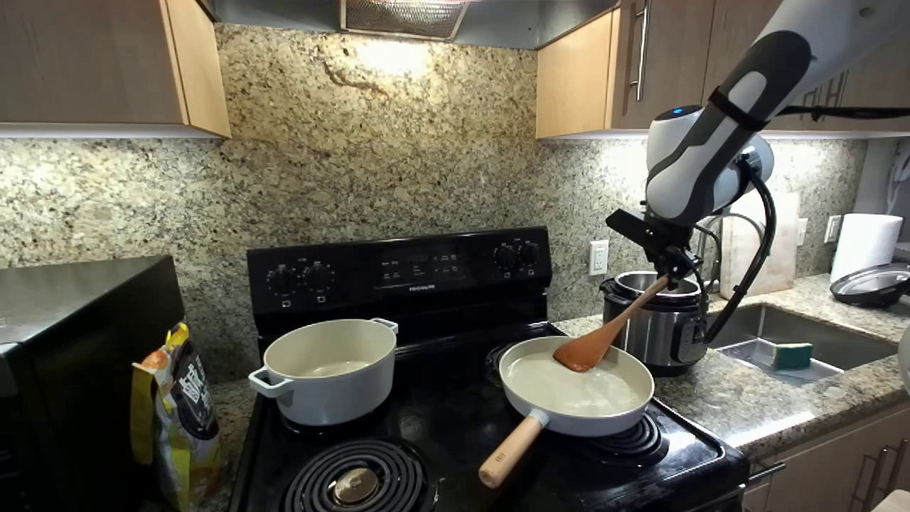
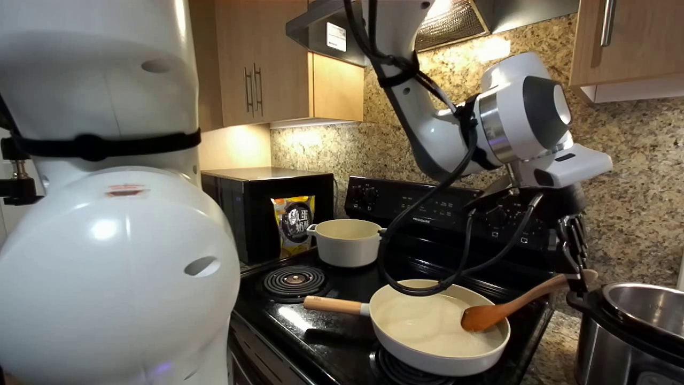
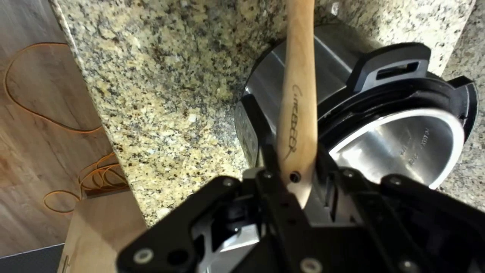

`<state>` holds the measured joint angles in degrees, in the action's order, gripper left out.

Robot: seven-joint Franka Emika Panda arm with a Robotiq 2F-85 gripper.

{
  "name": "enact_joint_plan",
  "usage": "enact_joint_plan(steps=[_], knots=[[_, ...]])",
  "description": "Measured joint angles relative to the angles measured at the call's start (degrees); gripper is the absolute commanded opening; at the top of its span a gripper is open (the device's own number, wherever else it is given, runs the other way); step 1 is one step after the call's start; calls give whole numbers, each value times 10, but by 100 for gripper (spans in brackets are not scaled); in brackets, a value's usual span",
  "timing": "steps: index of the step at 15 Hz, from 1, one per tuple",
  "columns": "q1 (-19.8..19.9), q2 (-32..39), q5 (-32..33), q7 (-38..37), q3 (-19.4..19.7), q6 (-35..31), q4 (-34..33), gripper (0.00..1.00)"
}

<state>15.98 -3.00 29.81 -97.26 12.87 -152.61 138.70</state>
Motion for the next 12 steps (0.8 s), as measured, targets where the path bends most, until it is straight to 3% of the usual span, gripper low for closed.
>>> enact_joint_plan(steps=[12], knots=[[-53,2,-11,2,-47,94,10,11]])
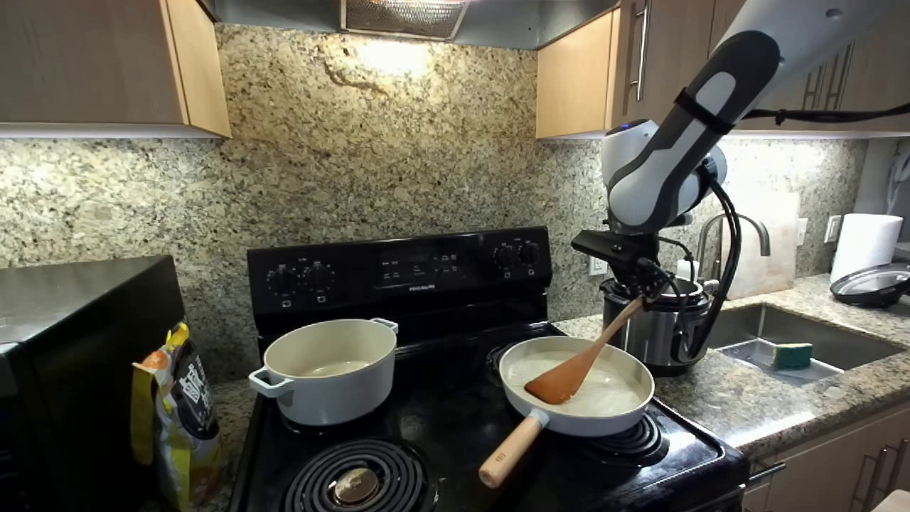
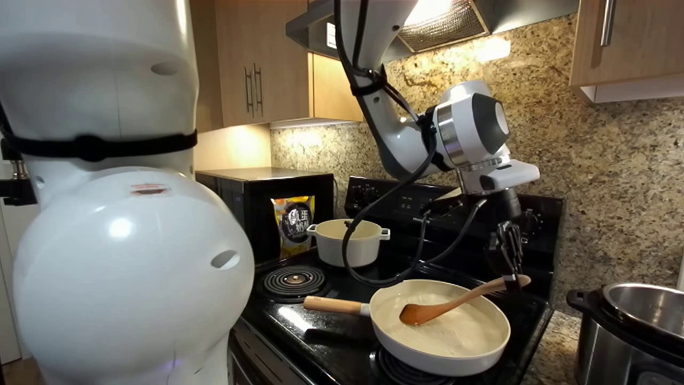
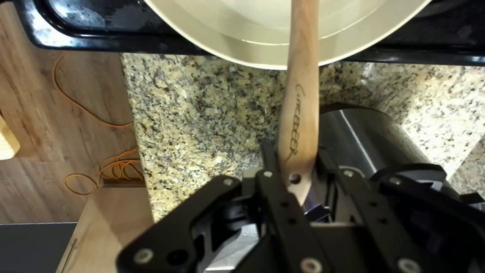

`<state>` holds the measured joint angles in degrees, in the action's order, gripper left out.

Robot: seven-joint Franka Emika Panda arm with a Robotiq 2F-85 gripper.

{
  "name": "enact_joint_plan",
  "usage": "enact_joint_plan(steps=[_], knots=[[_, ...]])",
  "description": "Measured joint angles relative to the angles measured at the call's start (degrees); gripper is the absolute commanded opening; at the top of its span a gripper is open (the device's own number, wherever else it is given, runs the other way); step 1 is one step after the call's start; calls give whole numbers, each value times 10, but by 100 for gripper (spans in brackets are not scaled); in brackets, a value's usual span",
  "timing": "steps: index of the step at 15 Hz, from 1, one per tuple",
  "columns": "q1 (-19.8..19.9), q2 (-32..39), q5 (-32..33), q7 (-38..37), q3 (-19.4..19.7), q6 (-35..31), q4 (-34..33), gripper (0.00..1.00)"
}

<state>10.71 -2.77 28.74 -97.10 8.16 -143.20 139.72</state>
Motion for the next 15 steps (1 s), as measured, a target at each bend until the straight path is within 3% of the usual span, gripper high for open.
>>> enact_joint_plan(steps=[15], knots=[[38,-12,19,36,51,16,19,11]])
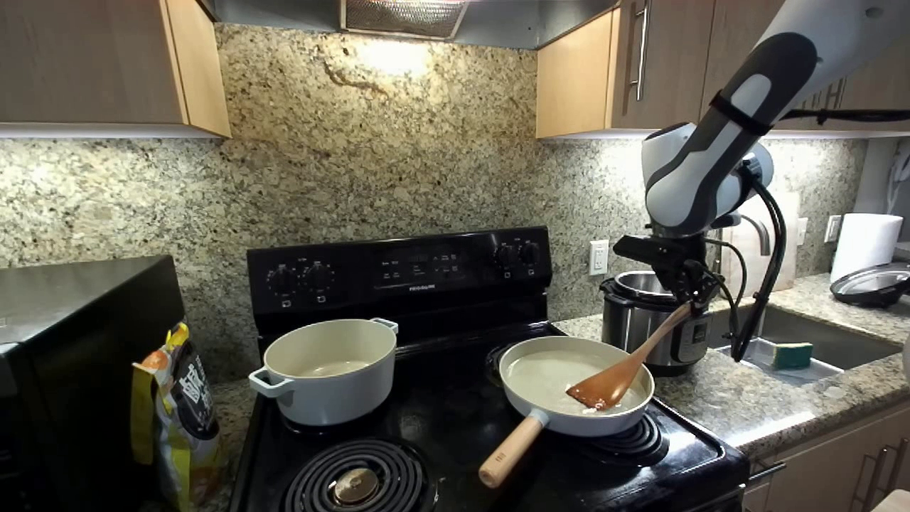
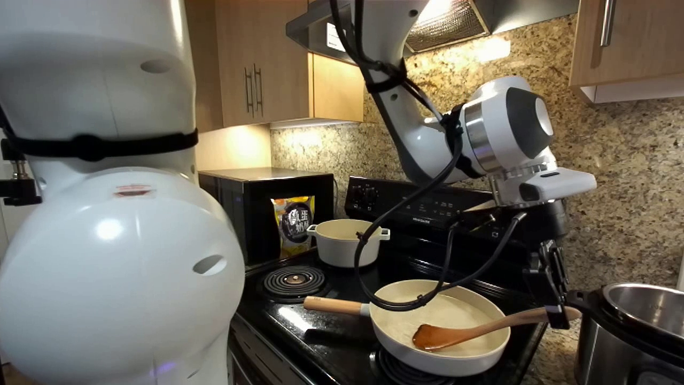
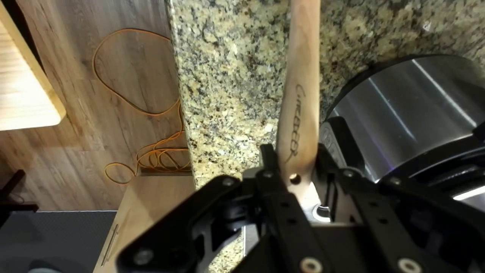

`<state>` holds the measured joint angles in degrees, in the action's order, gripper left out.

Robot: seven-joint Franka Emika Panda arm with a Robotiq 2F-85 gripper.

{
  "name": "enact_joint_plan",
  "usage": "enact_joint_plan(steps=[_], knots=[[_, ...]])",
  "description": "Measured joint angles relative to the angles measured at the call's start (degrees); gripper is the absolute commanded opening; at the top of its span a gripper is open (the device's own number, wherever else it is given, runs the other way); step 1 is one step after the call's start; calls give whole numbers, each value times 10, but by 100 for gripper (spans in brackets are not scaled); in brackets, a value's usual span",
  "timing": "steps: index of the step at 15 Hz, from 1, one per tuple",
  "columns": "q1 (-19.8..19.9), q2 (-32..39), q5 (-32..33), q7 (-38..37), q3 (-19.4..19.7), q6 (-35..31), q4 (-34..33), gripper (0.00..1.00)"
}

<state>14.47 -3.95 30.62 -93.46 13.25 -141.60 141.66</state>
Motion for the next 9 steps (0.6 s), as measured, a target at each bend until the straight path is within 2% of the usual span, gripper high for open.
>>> enact_joint_plan(steps=[5,9], knots=[[11,-2,-5,1,9,0,-25,11],[8,-2,-8,1,1,1,-44,11]])
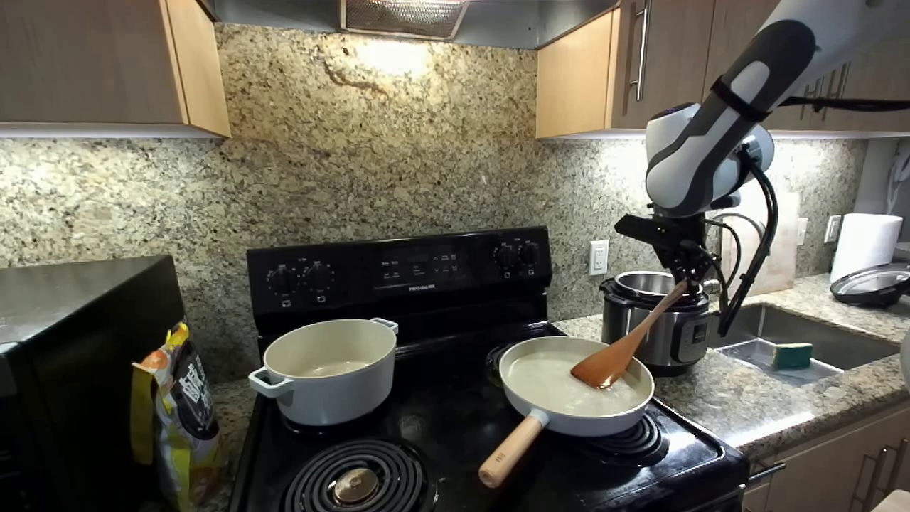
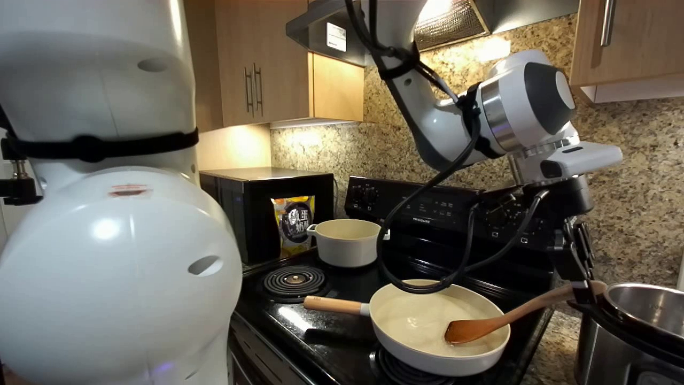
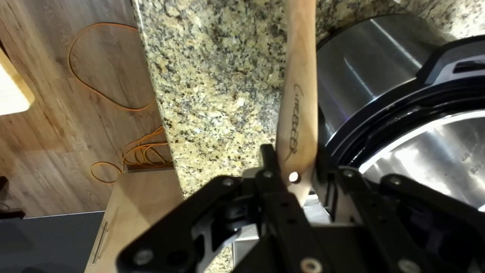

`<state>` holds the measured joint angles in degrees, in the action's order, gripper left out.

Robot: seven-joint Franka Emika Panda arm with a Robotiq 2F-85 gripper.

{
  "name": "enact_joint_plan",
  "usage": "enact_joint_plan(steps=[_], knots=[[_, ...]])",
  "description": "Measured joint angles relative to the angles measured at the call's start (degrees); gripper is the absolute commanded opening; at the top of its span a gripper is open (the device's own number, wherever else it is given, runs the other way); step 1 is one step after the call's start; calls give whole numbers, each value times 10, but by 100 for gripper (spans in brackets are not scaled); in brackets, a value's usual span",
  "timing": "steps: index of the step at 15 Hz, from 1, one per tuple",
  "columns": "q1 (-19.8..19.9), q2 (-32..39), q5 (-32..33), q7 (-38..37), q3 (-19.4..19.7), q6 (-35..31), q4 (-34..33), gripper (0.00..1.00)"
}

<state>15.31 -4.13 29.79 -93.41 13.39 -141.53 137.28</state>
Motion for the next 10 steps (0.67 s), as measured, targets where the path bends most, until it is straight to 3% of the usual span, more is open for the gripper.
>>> enact_joint_plan(steps=[10], knots=[[-41,14,-12,0,-46,24,-33,11]])
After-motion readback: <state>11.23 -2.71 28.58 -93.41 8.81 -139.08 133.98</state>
